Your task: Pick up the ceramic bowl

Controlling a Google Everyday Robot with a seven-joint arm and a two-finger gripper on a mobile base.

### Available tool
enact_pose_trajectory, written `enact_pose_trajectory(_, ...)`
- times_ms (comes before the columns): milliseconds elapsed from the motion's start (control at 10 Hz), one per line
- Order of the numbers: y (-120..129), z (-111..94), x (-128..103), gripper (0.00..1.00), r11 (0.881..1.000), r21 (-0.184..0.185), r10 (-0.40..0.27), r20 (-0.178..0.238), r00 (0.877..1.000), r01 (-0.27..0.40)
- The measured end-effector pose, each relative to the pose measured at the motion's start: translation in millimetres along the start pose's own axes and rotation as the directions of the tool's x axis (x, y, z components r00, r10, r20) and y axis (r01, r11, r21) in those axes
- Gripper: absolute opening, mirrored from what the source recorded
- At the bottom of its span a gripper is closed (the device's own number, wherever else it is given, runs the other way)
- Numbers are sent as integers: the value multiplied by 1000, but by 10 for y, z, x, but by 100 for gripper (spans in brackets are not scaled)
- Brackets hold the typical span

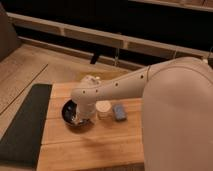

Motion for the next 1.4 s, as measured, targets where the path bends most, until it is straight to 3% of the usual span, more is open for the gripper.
enact_pose_trajectory(300,-34,20,-38,65,1000,11,10,11,1000,-10)
enact_pose_trajectory(500,-311,101,-182,65,997,46,64,39,997,-66)
enact_pose_trajectory(700,-412,159,-235,65,994,58,93,51,994,-96)
enact_pose_trajectory(1100,-349,255,-277,65,994,42,98,55,994,-101)
enact_pose_trajectory(1400,-169,366,-333,65,998,21,59,44,997,-60)
